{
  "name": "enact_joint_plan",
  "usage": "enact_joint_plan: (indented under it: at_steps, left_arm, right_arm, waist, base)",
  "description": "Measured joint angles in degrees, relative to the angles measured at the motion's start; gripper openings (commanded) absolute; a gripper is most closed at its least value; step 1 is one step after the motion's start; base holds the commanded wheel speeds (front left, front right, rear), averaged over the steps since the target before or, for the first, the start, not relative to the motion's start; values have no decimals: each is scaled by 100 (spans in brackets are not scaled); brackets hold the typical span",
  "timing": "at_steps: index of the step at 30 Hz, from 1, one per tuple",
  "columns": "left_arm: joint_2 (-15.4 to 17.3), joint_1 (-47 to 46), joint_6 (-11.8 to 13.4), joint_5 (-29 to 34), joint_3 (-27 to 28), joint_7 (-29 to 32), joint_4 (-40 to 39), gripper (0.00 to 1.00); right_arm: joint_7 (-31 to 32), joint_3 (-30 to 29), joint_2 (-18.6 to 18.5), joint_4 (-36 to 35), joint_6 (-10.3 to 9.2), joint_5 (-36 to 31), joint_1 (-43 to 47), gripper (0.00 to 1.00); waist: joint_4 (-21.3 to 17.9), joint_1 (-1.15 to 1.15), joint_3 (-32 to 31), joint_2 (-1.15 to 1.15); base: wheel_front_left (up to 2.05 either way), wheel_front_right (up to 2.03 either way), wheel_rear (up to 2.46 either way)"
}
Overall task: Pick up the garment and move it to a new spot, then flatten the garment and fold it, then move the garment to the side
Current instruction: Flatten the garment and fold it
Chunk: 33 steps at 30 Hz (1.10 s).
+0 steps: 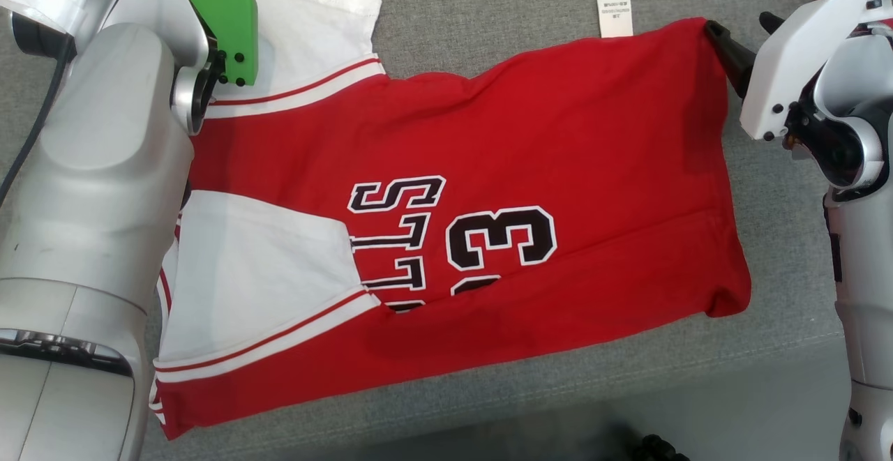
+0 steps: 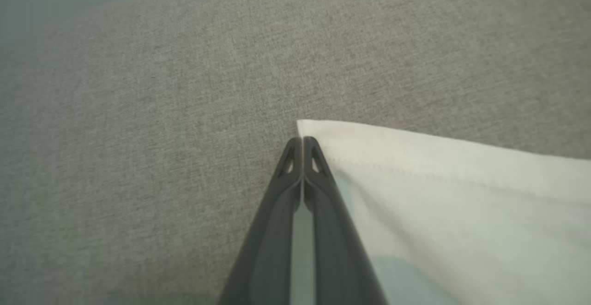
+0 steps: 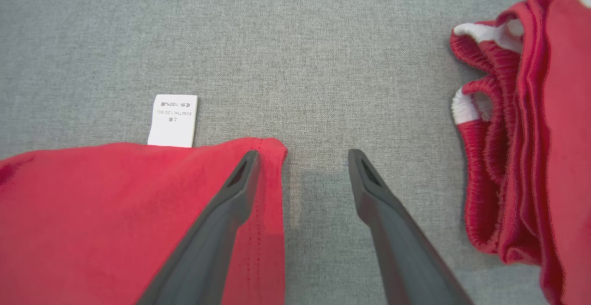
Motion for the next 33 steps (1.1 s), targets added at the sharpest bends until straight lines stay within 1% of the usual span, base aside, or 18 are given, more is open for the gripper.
enact_joint_plan:
  at_steps: [4,5,7,8,9,10,11,12,17,19,21,22,23,26,27,33]
  left_arm:
    - [-38,-73,-18,-14,-35,-68,51,0]
    - [-54,-103,-20,-14,-53,-83,91,0]
    - [-73,-115,-24,-18,-68,-118,129,0]
    - [-81,-126,-24,-24,-74,-121,143,0]
    - [-88,-136,-25,-26,-80,-133,162,0]
    - [-92,-138,-25,-32,-85,-136,174,0]
    - [-99,-144,-26,-34,-89,-142,189,0]
    - [-108,-153,-35,-52,-91,-144,208,0]
    - [-144,-190,-43,-100,-108,-202,300,0]
    - [-159,-212,-52,-121,-116,-230,331,0]
    - [-171,-229,-60,-124,-125,-235,356,0]
    - [-177,-241,-63,-129,-133,-236,368,0]
    - [-181,-253,-66,-131,-138,-237,380,0]
    - [-193,-277,-66,-162,-151,-256,434,0]
    - [-196,-280,-67,-172,-151,-264,449,0]
    - [-225,-288,-55,-224,-156,-423,530,0]
  right_arm:
    - [-314,-263,171,211,0,-260,-52,96]
    - [-405,-318,231,355,0,-409,-93,94]
    - [-402,-300,292,506,0,-439,-98,89]
    - [-378,-274,301,559,1,-479,-99,84]
    - [-334,-254,304,594,1,-490,-110,77]
    - [-289,-230,300,628,1,-487,-121,65]
    - [-249,-208,304,639,1,-470,-130,60]
    - [-202,-178,307,639,1,-446,-140,60]
    - [-100,-103,281,623,1,-378,-150,69]
    - [-92,-97,275,633,1,-376,-150,71]
    - [-70,-66,289,662,0,-320,-160,57]
    - [-63,-51,297,673,0,-305,-169,48]
    - [-41,-26,299,694,0,-290,-192,41]
    - [1,44,292,740,1,-266,-236,7]
    - [3,65,290,757,2,-265,-251,0]
    - [-69,136,231,784,4,-270,-280,0]
  waist:
    - [38,0,62,0]
    - [60,0,89,0]
    - [83,0,103,0]
    - [92,0,106,0]
    - [97,0,109,0]
    - [102,0,110,0]
    - [105,0,109,0]
    - [106,0,107,0]
    - [121,0,104,0]
    - [133,0,110,0]
    - [144,0,119,0]
    - [148,0,124,0]
    - [153,0,128,0]
    - [156,0,127,0]
    - [157,0,126,0]
    - [163,0,93,0]
  base:
    - [0,0,0]
    - [0,0,0]
    - [0,0,0]
    - [0,0,0]
    - [0,0,0]
    - [0,0,0]
    - [0,0,0]
    - [0,0,0]
    - [0,0,0]
    - [0,0,0]
    - [0,0,0]
    - [0,0,0]
    - [0,0,0]
    - [0,0,0]
    - [0,0,0]
    - [0,0,0]
